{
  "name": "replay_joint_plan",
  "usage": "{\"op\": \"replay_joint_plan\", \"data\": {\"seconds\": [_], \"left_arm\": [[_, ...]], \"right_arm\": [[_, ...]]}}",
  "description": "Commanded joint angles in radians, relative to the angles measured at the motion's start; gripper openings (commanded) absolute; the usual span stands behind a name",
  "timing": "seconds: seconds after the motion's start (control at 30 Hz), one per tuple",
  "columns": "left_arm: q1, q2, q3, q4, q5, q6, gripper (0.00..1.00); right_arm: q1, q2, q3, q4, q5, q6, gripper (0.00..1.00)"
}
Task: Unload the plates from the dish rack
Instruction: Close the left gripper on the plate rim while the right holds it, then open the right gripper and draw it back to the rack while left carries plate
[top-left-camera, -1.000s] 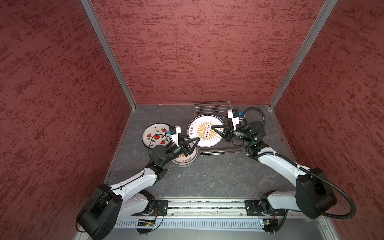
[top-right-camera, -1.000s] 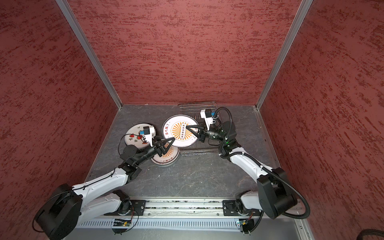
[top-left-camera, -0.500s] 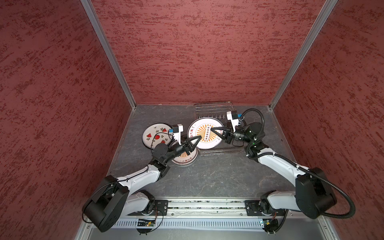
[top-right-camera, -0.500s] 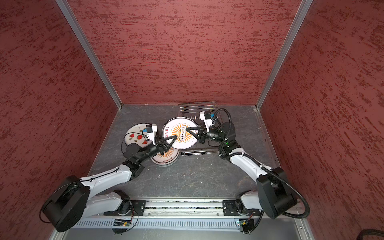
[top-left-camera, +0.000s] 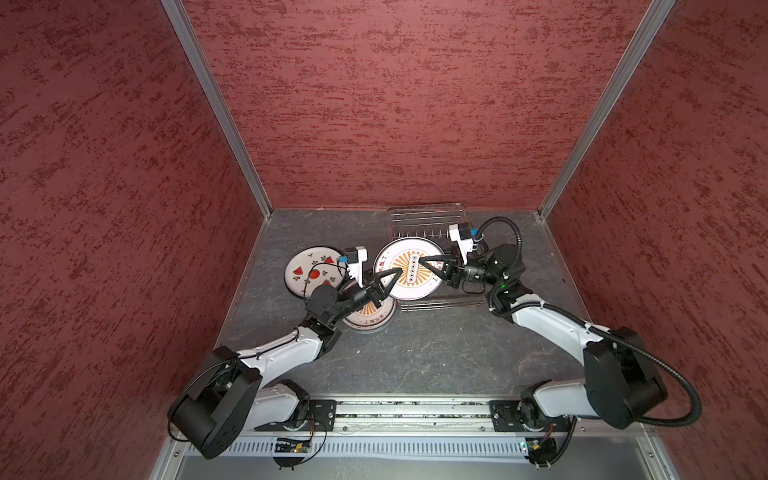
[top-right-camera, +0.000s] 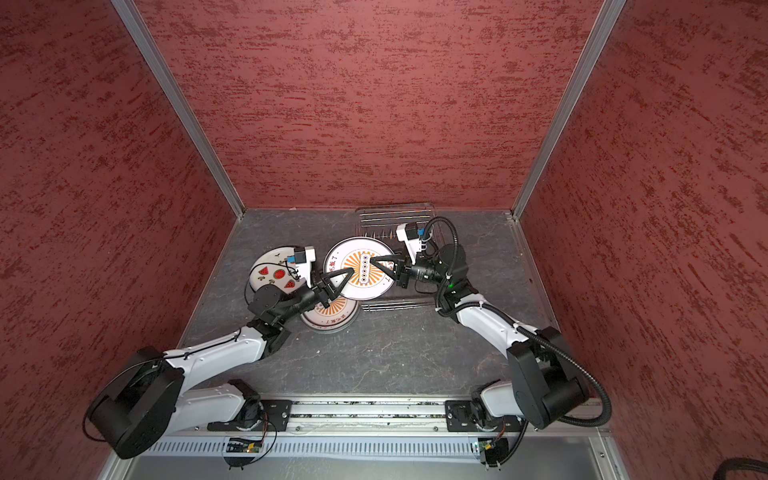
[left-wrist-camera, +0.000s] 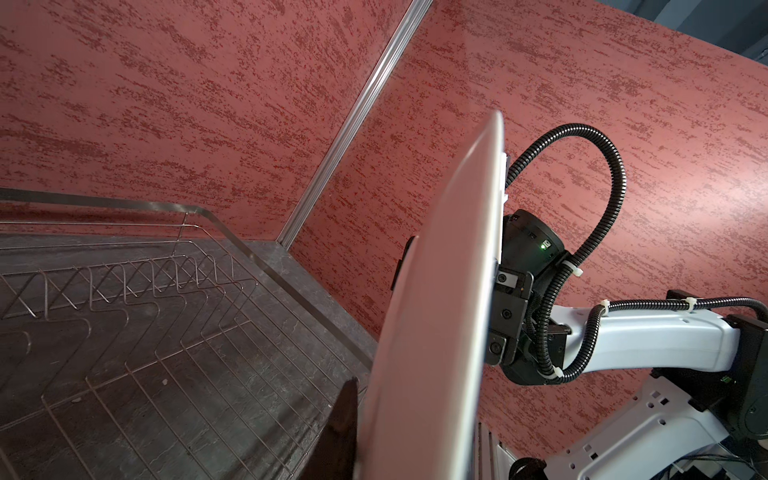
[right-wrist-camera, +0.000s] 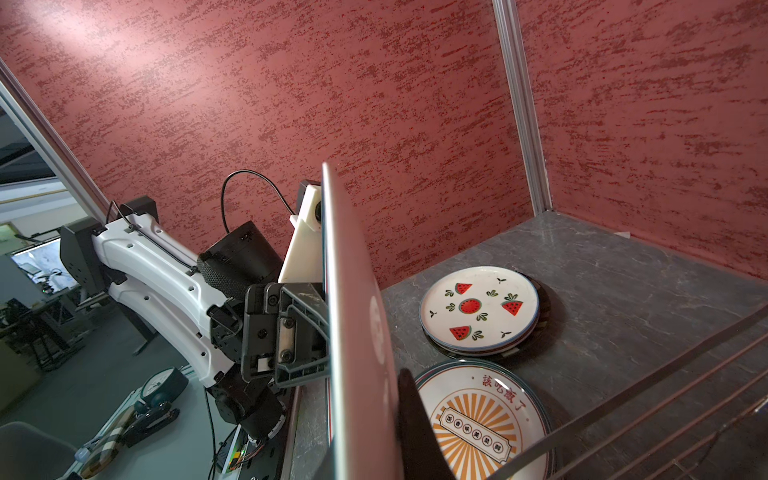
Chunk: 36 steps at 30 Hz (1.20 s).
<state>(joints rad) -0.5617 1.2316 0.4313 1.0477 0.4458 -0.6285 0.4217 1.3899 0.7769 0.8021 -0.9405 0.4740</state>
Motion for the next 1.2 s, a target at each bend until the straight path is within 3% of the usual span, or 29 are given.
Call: {"op": "replay_joint_plan", "data": {"seconds": [0.0, 0.3, 0.53, 0.57, 0.6, 0.67, 1.0, 1.17], "left_arm": [[-0.006, -0.004, 0.035, -0.024, -0.021, 0.004, 0.12], [-0.006, 0.005, 0.050, -0.055, -0.021, 0.001, 0.08], [-0.001, -0.030, 0.038, -0.099, -0.096, -0.001, 0.05], [-0.001, -0.033, 0.038, -0.103, -0.095, -0.002, 0.05], [-0.001, -0.035, 0.039, -0.105, -0.094, -0.001, 0.05], [0.000, -0.038, 0.037, -0.107, -0.096, -0.002, 0.04], [0.024, -0.077, 0.010, -0.115, -0.115, -0.035, 0.03], [0.072, -0.173, -0.046, -0.181, -0.216, -0.096, 0.03]], "right_arm": [[0.008, 0.004, 0.008, 0.043, 0.003, -0.034, 0.08], [0.008, 0.029, 0.025, 0.027, 0.013, -0.035, 0.10], [0.008, 0.038, 0.027, 0.027, 0.020, -0.028, 0.27], [0.008, 0.040, 0.028, 0.024, 0.019, -0.025, 0.34], [0.008, 0.040, 0.031, 0.020, 0.020, -0.023, 0.51], [0.008, 0.040, 0.037, -0.001, 0.040, -0.011, 0.98], [0.008, 0.015, 0.027, -0.052, 0.130, -0.018, 0.99], [0.008, -0.014, 0.009, -0.084, 0.282, -0.029, 0.99]]}}
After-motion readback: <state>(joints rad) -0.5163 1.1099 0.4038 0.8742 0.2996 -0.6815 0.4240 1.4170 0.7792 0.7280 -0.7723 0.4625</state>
